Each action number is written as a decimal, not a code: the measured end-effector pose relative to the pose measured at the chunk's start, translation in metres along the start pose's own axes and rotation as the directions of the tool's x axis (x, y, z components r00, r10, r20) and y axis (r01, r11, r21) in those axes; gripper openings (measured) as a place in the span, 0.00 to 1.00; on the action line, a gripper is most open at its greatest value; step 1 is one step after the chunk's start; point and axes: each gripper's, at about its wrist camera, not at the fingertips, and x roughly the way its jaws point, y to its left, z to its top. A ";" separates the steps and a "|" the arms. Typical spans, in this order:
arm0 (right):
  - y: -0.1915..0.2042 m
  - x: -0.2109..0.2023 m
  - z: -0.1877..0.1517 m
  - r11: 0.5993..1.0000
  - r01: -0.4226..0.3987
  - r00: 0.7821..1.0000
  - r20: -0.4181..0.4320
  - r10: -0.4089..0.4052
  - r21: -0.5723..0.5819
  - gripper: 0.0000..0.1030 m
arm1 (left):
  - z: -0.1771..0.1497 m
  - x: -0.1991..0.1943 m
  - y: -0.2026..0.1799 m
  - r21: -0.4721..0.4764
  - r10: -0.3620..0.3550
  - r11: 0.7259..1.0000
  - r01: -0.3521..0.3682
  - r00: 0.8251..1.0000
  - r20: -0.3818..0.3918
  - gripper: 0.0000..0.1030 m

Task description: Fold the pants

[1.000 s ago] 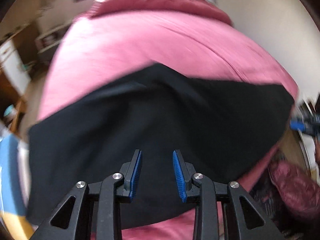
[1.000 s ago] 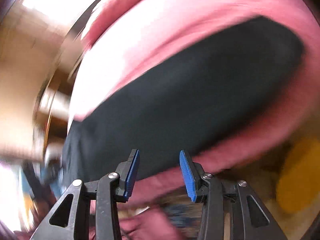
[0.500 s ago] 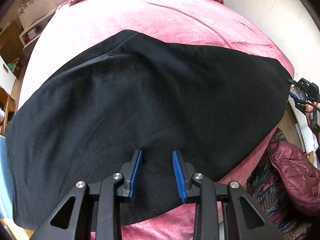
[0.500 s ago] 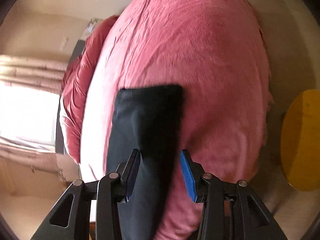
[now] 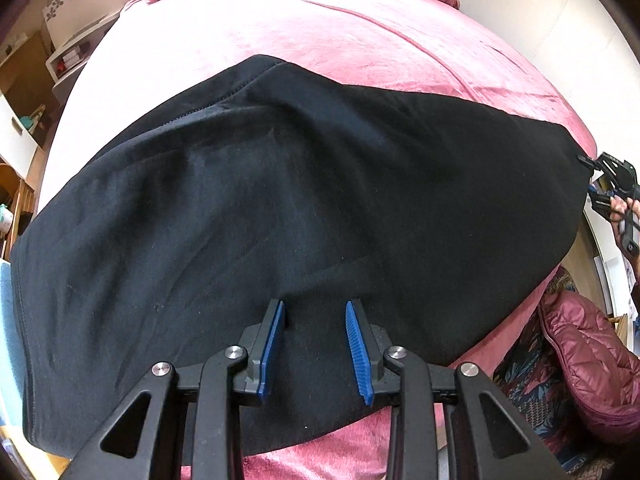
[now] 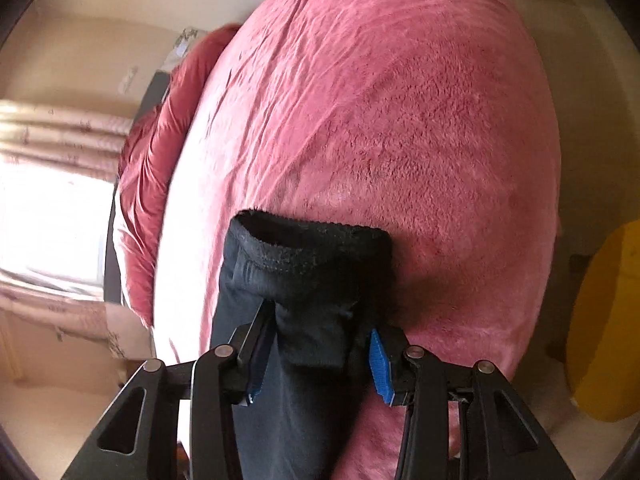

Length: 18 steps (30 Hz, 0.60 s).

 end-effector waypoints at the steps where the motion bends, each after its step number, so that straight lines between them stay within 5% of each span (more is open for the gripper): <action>1: 0.002 -0.004 0.001 0.999 0.023 1.000 0.004 -0.023 -0.022 0.44 | -0.002 -0.002 0.003 -0.002 -0.002 1.000 0.002 1.000 0.002 0.31; 7: 0.011 -0.022 0.008 0.993 0.093 0.994 0.066 -0.088 -0.077 0.48 | -0.009 -0.004 0.010 -0.009 -0.003 1.000 0.003 1.000 0.003 0.32; 9: 0.024 -0.017 0.011 0.979 0.159 0.986 0.079 -0.150 -0.124 0.35 | -0.010 -0.004 0.012 -0.011 -0.005 1.000 0.006 1.000 0.003 0.32; 13: 0.057 -0.017 0.007 0.923 0.261 0.964 0.124 -0.235 -0.281 0.26 | -0.011 -0.005 0.014 -0.012 -0.006 1.000 0.006 1.000 0.004 0.32; 18: 0.065 -0.036 0.006 0.928 0.201 0.972 0.178 -0.150 -0.313 0.24 | -0.011 -0.004 0.017 -0.016 -0.008 1.000 0.008 1.000 0.004 0.32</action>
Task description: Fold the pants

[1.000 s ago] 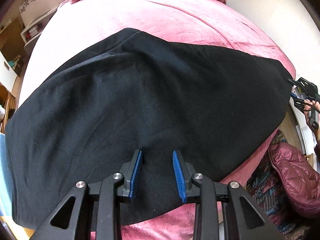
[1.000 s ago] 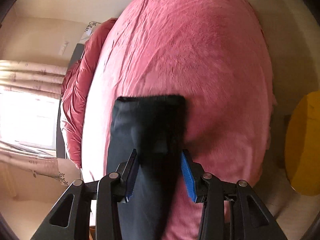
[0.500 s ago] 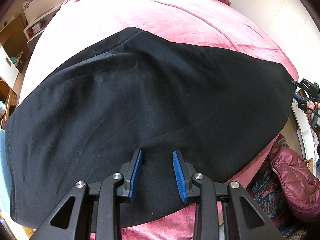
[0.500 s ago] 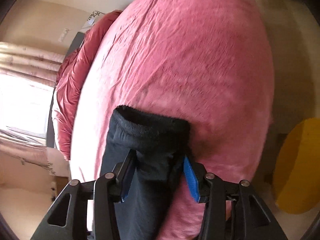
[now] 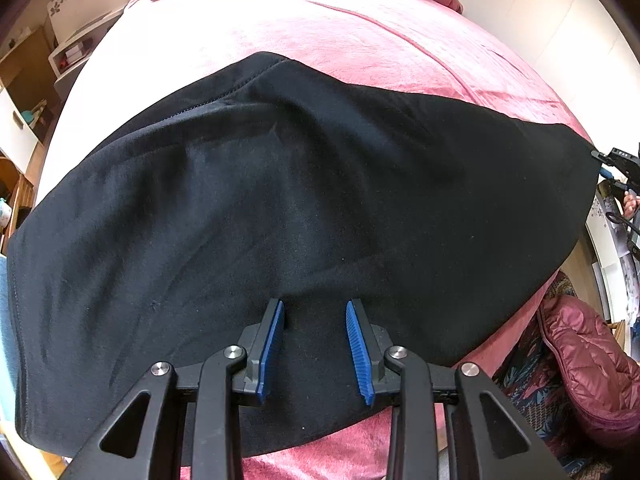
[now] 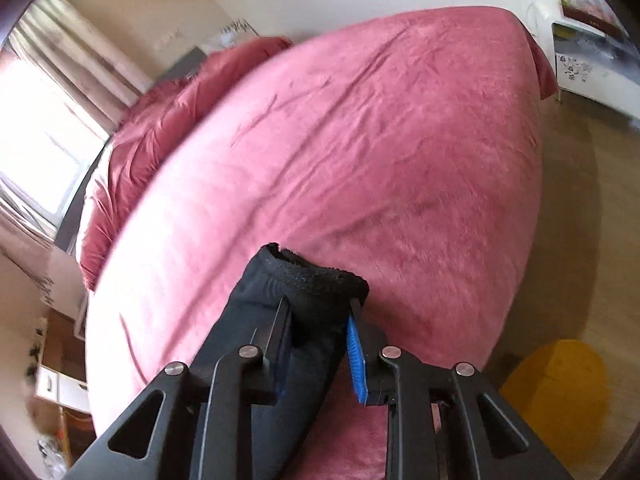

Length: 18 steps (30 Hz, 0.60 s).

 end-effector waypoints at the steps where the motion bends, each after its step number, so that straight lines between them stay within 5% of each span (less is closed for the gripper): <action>1: -0.004 0.008 -0.001 1.000 0.017 1.000 -0.023 -0.017 0.007 0.24 | -0.001 0.001 0.000 0.001 0.001 1.000 -0.001 1.000 0.000 0.32; 5: -0.033 0.033 -0.010 0.994 0.020 0.995 -0.098 -0.010 0.103 0.35 | -0.001 0.002 0.000 -0.001 0.001 1.000 -0.001 1.000 0.001 0.32; 9: -0.058 0.028 -0.022 0.970 -0.061 0.992 -0.097 0.086 0.237 0.55 | -0.002 0.003 0.000 -0.002 -0.001 1.000 0.001 1.000 0.001 0.32; 13: -0.059 0.028 -0.040 0.945 -0.168 0.973 -0.106 0.205 0.280 0.57 | -0.001 0.003 0.001 -0.002 0.002 1.000 -0.002 1.000 0.001 0.32; 17: -0.054 0.039 -0.044 0.946 -0.180 0.973 -0.092 0.211 0.268 0.56 | 0.000 0.001 0.000 -0.001 0.001 1.000 -0.001 1.000 -0.002 0.33; 18: -0.052 0.042 -0.041 0.949 -0.171 0.975 -0.096 0.203 0.266 0.48 | 0.000 0.000 0.000 -0.001 0.001 1.000 -0.001 1.000 -0.002 0.33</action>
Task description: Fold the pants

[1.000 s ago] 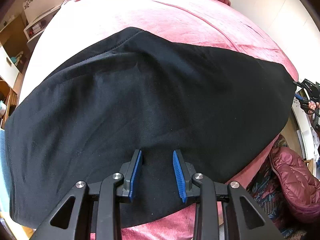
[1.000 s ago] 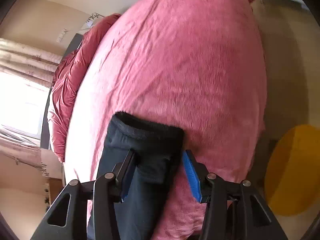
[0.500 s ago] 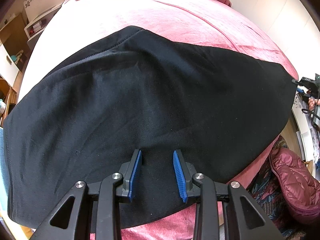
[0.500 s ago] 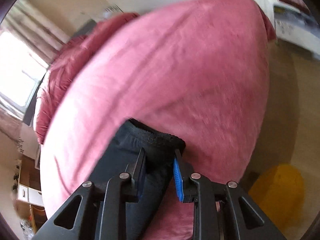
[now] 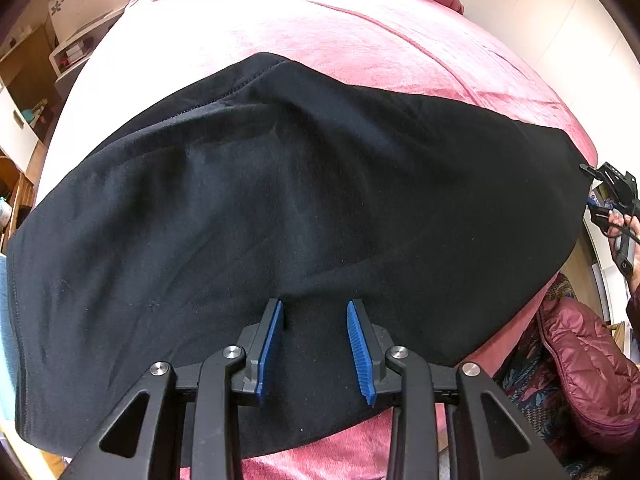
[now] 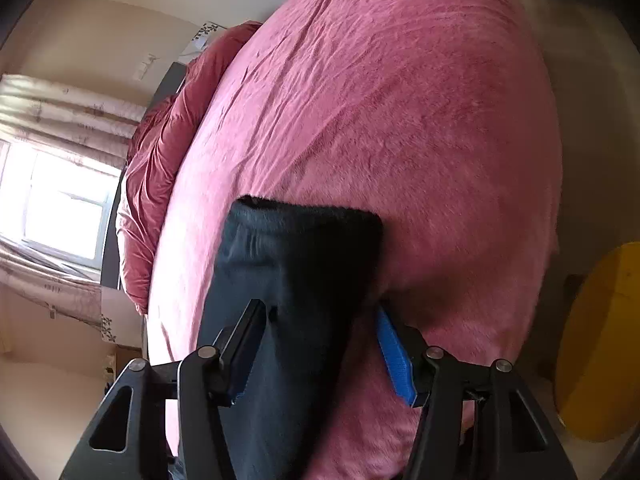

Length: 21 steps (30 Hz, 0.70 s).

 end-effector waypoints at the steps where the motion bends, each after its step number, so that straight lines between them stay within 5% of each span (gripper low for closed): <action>1: 0.003 0.001 0.003 1.000 0.024 1.000 0.000 -0.024 -0.016 0.40 | 0.001 -0.001 0.000 0.000 0.001 1.000 -0.001 1.000 0.001 0.33; 2: 0.007 0.007 0.007 0.999 0.040 0.999 -0.002 -0.040 -0.030 0.28 | 0.002 -0.002 0.001 -0.001 0.001 1.000 -0.001 1.000 0.003 0.33; 4: 0.020 0.009 0.009 0.994 0.071 0.997 -0.012 -0.072 -0.078 0.20 | 0.003 -0.005 0.002 -0.008 0.001 1.000 -0.001 1.000 0.008 0.33; 11: 0.107 -0.023 -0.008 0.935 -0.009 1.000 -0.009 0.006 -0.354 0.18 | 0.012 -0.020 0.013 -0.082 -0.101 0.991 0.105 0.994 0.053 0.33; 17: 0.203 -0.029 -0.084 0.760 -0.172 0.981 -0.178 0.075 -0.627 0.18 | 0.020 -0.028 0.014 -0.109 -0.200 0.971 0.211 0.975 0.098 0.33; 21: 0.251 -0.010 -0.159 0.623 -0.281 0.944 -0.326 0.044 -0.730 0.18 | 0.023 -0.030 0.012 -0.103 -0.235 0.964 0.246 0.966 0.111 0.33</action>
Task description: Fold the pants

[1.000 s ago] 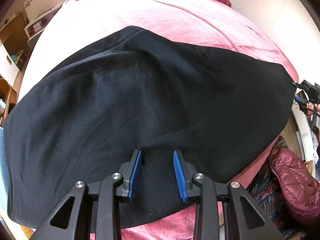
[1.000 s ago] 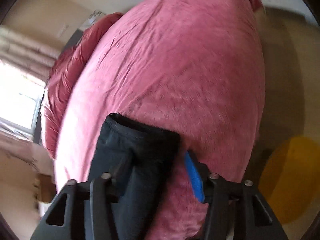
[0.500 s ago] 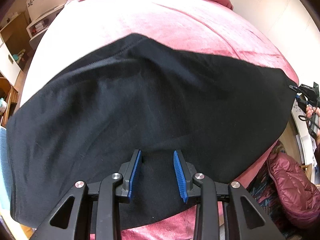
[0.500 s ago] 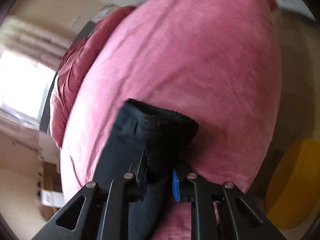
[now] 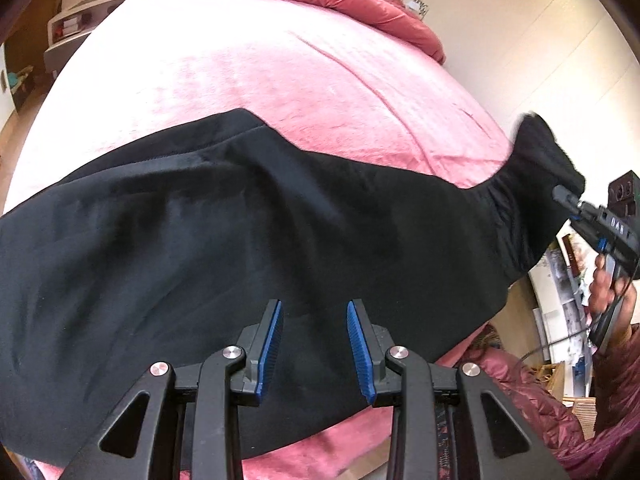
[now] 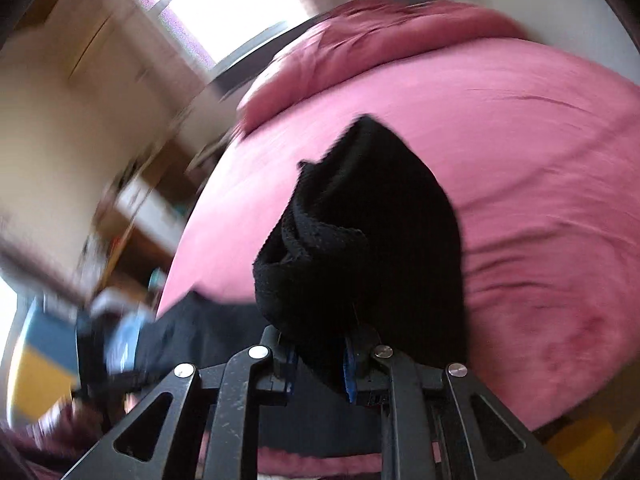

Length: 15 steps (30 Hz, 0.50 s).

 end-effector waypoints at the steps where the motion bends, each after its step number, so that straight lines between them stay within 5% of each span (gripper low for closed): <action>1: 0.015 0.011 -0.005 1.000 -0.014 1.000 -0.028 0.013 -0.028 0.18 | 0.001 -0.001 -0.001 0.000 -0.013 1.000 0.013 1.000 0.001 0.33; 9: 0.104 0.105 -0.081 0.959 -0.068 0.950 -0.311 -0.023 -0.276 0.17 | 0.002 -0.006 0.003 -0.050 -0.138 0.989 0.137 0.990 -0.004 0.34; 15: 0.114 0.131 -0.115 0.943 -0.052 0.923 -0.376 -0.080 -0.330 0.23 | 0.017 0.005 -0.011 -0.086 -0.272 0.959 0.269 0.962 -0.023 0.47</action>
